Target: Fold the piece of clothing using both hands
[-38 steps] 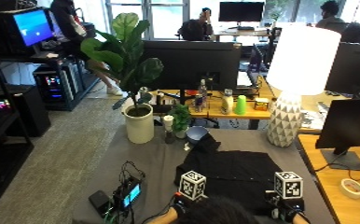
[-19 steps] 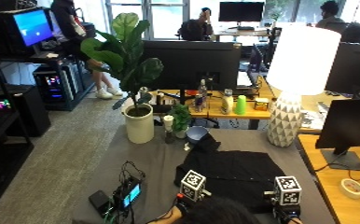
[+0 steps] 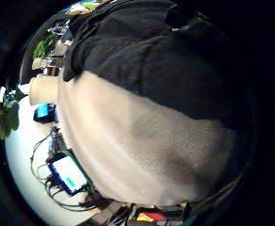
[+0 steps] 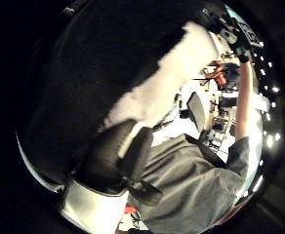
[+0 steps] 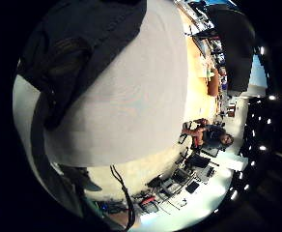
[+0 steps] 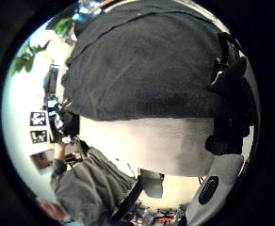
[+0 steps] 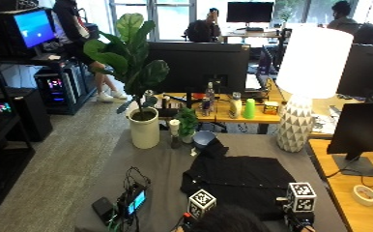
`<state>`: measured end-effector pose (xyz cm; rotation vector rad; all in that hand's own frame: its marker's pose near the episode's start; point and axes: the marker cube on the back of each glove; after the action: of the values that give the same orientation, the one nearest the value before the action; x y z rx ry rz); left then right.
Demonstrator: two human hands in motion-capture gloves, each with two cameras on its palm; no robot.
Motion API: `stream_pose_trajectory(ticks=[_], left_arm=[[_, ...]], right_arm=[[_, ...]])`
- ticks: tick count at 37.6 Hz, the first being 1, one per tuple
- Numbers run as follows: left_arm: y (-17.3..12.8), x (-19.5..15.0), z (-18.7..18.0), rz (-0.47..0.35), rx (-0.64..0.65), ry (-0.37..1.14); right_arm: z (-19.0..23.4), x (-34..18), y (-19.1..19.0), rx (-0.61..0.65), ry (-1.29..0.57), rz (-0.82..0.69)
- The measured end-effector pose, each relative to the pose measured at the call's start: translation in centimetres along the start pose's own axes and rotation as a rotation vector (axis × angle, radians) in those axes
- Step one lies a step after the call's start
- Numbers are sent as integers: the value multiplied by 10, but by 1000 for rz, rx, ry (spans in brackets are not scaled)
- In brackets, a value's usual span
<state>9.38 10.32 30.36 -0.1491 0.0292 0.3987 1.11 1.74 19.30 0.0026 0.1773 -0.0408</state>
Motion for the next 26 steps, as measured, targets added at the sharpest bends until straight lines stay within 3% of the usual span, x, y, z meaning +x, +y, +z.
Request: stream_pose_trajectory(ticks=[9, 13, 15, 22, 26], left_arm=[[0, -6, -20, -40, 190, -62], [-20, -21, -41, -61, 439, -238], [-29, -25, -45, -68, 507, -243], [-11, -27, -61, -118, 348, 145], [11, -22, -89, -83, 285, 243]], right_arm=[[-7, -5, 5, -17, 5, -11], [-6, -5, 4, -20, 6, -12], [-4, -4, 4, -26, 3, -15], [-6, -3, 15, -87, -16, -57], [-17, -7, 36, -176, -27, -105]])
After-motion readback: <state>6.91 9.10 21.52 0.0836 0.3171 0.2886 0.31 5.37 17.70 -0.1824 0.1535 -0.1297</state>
